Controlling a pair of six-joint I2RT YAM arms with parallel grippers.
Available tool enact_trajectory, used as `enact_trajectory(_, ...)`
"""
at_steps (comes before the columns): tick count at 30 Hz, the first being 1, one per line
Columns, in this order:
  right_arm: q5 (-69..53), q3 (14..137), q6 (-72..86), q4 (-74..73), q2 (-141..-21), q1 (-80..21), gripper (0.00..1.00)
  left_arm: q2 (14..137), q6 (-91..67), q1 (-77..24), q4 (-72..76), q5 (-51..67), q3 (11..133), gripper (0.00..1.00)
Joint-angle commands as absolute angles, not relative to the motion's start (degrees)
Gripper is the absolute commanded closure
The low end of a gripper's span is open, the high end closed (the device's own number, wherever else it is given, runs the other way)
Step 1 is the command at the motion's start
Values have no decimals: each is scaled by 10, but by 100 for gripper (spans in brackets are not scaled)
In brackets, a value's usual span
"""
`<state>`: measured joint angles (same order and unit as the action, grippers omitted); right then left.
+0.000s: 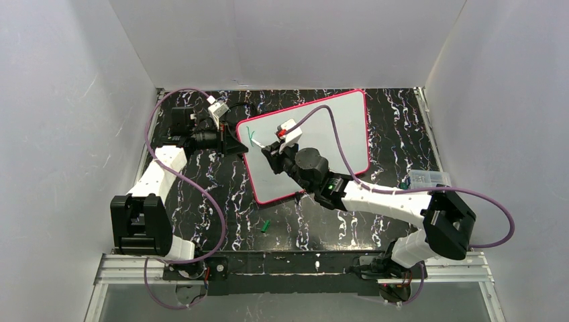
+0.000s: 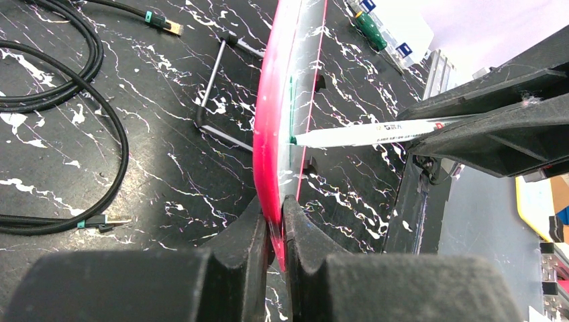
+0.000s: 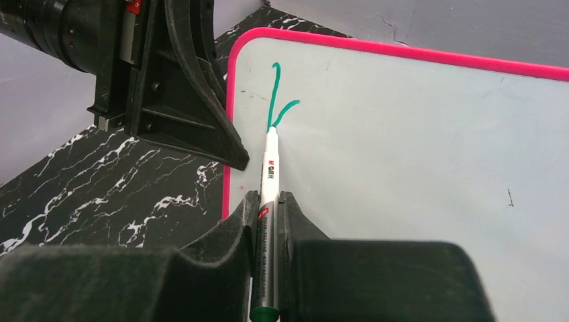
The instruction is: Write a sentence on the whiteboard
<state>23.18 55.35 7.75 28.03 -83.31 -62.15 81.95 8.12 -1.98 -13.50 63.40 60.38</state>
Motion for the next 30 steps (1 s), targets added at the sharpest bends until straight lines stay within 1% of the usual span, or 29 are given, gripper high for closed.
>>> enact_trajectory(1,270,542,81,274,-821,-622,99,796,113,-25,-152,613,609,100)
enact_trajectory(14,292,511,85,254,-791,-622,99,794,113,-25,-152,610,609,100)
enact_trajectory(19,275,513,86,260,-789,-623,99,795,114,-25,-152,607,608,100)
enact_trajectory(23,247,502,77,273,-763,-630,99,796,120,-25,-157,594,609,100)
enact_trajectory(30,288,496,66,278,-741,-637,99,793,120,-25,-158,592,609,100)
